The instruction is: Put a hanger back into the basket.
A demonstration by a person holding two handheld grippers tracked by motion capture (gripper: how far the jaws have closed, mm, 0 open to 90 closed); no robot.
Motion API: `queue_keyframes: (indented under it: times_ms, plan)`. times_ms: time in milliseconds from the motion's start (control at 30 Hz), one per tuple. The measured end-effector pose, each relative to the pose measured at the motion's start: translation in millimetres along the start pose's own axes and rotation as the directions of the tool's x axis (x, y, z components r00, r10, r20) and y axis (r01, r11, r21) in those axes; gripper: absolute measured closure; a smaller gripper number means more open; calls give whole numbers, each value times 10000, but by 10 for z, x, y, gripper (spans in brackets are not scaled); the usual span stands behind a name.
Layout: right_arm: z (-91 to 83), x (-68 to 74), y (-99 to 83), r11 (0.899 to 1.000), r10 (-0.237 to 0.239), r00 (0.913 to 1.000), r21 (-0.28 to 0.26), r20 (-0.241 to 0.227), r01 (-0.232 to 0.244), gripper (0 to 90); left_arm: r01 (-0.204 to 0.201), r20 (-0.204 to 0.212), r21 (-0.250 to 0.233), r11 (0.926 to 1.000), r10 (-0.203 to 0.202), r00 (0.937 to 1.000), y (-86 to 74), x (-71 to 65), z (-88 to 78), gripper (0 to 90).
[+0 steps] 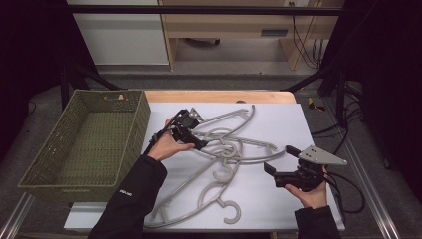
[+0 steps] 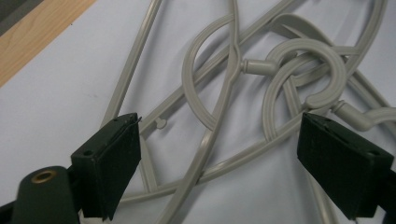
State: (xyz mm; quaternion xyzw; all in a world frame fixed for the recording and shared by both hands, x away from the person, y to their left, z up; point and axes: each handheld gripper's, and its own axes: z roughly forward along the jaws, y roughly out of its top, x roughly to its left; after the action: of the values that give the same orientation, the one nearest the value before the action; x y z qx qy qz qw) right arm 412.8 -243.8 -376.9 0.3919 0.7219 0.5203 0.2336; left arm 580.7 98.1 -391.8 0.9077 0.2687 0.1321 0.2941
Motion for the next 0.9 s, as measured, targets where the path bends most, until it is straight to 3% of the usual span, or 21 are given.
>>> queue_keyframes:
  times_ms: [367,900]
  plan:
    - [28,20,-8,9999,32,10000,157,-15,-32,36,-32,-7,515,9987,32,10000,-49,89,231,213]
    - [43,16,-14,9998,-86,10000,162,-15,86,37,-629,120,978,9932,620,9980,-61,56,439,465]
